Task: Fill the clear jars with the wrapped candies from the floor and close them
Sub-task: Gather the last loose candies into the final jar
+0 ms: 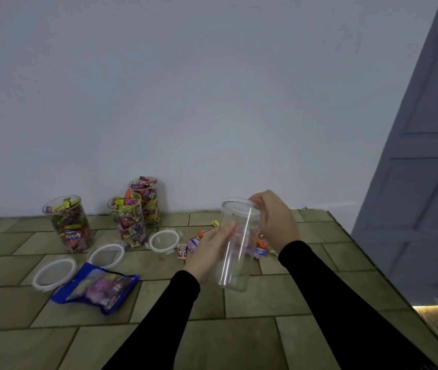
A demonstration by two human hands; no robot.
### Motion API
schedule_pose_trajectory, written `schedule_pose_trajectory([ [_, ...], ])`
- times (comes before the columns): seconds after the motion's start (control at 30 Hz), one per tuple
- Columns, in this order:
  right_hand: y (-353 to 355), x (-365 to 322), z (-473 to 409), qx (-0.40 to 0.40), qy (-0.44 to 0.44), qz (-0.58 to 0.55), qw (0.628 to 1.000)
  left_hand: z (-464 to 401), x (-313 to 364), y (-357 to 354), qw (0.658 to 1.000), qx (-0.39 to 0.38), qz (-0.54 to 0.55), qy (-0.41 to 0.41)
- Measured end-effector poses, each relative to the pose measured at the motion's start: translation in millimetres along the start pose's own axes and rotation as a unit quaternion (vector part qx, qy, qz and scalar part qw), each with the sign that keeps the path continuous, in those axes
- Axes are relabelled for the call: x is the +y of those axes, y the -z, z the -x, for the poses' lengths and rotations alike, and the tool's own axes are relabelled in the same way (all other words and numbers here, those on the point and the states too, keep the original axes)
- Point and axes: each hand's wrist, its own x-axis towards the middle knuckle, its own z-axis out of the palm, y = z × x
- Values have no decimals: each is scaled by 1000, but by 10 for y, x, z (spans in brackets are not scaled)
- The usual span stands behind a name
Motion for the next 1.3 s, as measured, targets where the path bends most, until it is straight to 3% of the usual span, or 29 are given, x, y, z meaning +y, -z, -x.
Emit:
schedule_pose_trajectory([
  [0.1, 199, 58, 18, -39, 15, -18, 999, 85, -74, -157, 999, 41, -19, -19],
  [0.3, 290, 143, 137, -192, 3, -65, 979, 147, -364, -257, 993, 92, -52, -52],
  [0.4, 271, 164, 183, -221, -24, -88, 971, 199, -499, -307, 990, 92, -104, -31],
  [0.5, 175, 187, 112, -225, -88, -15, 970, 225, -557, -382, 988, 98, -114, -23],
  [0.57, 119, 221, 75, -264, -168, 20, 950, 243, -547, -445, 989, 90, -113, -35],
  [0.67, 108, 193, 45, -327, -259, -14, 909, 231, -568, -485, 984, 88, -138, -65],
  [0.83, 83, 194, -27, -414, -283, 14, 865, 164, -657, -456, 983, 90, -144, -64],
  [0.97, 127, 285, 10, -444, -344, -54, 826, 135, -667, -419, 987, 53, -148, -42],
  [1.13, 133, 249, -77, -452, -285, -86, 841, 106, -668, -345, 984, 34, -176, 0],
  [1.3, 107, 15, -182, -397, -63, 83, 912, 94, -627, -321, 980, 31, -197, 16],
])
